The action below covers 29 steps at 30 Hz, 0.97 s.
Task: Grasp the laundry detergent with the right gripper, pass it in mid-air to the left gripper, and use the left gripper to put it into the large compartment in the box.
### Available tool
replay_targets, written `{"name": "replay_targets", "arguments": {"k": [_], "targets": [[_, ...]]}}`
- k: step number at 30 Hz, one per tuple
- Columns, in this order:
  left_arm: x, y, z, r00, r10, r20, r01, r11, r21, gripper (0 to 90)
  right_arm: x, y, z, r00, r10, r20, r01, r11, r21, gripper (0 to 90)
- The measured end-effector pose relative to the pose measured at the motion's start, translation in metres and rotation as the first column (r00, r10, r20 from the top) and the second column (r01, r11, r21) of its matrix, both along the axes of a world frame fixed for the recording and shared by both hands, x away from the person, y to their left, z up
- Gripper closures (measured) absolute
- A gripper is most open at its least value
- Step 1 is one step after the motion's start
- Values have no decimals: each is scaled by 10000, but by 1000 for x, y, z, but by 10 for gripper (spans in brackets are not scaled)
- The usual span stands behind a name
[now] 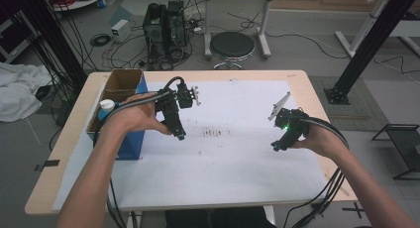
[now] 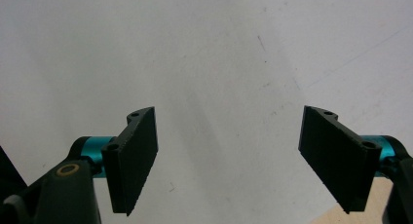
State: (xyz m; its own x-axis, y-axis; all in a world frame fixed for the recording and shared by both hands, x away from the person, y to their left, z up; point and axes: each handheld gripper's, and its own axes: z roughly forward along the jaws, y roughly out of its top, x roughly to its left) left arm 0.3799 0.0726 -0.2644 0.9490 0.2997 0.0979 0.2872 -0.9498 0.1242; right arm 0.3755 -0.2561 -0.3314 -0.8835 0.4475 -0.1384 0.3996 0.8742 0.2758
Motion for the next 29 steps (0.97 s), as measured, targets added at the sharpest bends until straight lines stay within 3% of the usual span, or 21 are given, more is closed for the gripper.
{"name": "replay_targets", "arguments": {"k": [6,29], "targets": [[1,0,-14,9998,55,-167,-55,10000,-15,165,0,0,0,10000,8,18,-8,10000,0,214],[-4,-3,-18,10000,-17,-93,16,9998,-192,165,2,3,2,9999,107,100,-106,9999,-78,214]]}}
